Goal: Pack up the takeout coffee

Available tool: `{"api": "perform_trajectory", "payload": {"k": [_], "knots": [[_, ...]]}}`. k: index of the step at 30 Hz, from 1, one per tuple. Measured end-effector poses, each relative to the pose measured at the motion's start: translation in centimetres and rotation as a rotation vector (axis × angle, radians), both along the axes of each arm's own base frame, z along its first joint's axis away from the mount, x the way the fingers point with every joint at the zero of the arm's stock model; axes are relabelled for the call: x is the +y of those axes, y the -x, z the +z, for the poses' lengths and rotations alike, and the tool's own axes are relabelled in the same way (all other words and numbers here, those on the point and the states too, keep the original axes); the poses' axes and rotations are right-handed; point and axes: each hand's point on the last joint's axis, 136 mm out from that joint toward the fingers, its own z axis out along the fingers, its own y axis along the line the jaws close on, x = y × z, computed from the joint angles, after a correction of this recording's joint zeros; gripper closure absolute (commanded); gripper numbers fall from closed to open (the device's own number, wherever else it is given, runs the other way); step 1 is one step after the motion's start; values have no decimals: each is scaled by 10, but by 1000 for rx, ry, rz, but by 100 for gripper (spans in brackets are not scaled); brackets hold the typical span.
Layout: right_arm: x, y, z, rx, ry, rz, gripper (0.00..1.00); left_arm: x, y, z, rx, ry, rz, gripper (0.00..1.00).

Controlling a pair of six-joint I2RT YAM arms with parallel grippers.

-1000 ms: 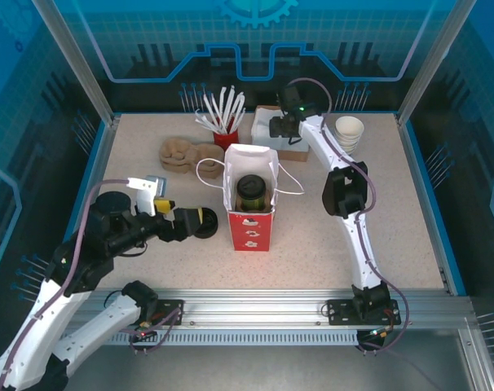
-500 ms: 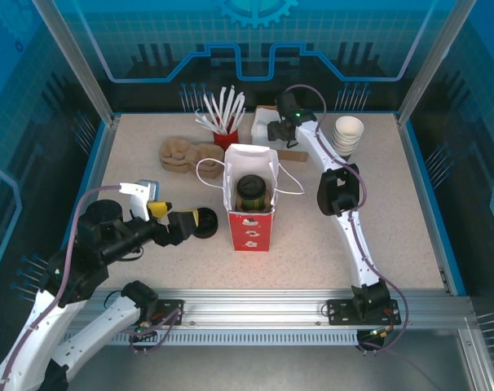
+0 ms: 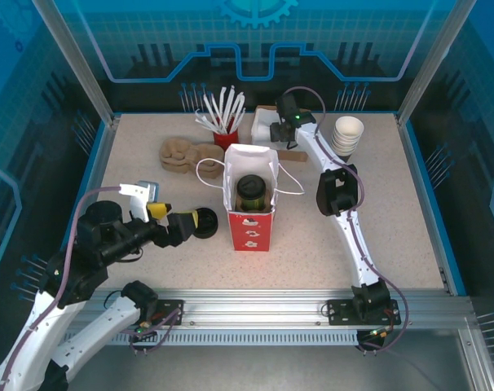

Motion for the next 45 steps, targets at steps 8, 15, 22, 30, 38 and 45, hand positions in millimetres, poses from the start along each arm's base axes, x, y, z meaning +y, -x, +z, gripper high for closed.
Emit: {"api": "perform_trajectory", "payload": {"k": [8, 15, 22, 30, 38, 45], "knots": [[2, 0, 0, 2, -7, 11, 68, -1, 0, -3, 7, -1, -4, 1], [3, 0, 1, 0, -13, 8, 77, -1, 0, -4, 10, -2, -7, 1], [3, -1, 13, -19, -13, 15, 86, -1, 0, -4, 10, -2, -7, 1], [2, -1, 60, -87, -23, 25, 92, -2, 0, -9, 22, -8, -7, 1], [0, 8, 136, -186, -55, 26, 95, -2, 0, -10, 23, -9, -7, 1], [-5, 30, 216, -287, -92, 32, 95, -1, 1, -11, 21, -8, -7, 1]]}}
